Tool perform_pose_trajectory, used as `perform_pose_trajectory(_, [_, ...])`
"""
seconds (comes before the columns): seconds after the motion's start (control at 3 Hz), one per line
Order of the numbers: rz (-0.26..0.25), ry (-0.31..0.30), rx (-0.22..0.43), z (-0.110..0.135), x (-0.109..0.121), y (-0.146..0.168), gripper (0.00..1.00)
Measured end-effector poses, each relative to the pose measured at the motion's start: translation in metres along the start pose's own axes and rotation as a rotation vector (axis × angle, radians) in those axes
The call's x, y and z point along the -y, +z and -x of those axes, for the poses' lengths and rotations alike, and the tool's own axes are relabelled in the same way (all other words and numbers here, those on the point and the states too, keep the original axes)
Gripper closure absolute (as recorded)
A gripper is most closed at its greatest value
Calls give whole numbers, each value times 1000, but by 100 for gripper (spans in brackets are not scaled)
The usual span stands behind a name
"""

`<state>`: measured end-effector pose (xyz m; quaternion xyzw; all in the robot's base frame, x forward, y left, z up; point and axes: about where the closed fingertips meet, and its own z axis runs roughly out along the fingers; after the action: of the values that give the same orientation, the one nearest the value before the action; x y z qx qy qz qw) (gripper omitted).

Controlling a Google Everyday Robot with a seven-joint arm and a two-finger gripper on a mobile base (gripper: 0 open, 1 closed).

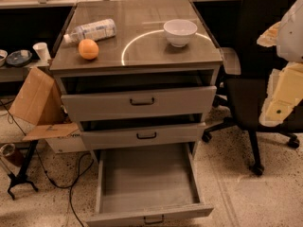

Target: Place blue plastic bottle into bottom drawer

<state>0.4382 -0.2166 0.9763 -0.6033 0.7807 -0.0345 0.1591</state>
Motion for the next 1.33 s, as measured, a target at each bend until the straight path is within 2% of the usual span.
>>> perform_pose_trajectory(0.33, [0,0,0,0,0,0,0])
perform_pose_trajectory(0.67, [-9,36,55,12,18,8,0])
perform_pose_trajectory(1.0, [-13,73,108,34,43,26,0])
perform_pose_trajectory(1.33, [-16,116,167,66,81,53,0])
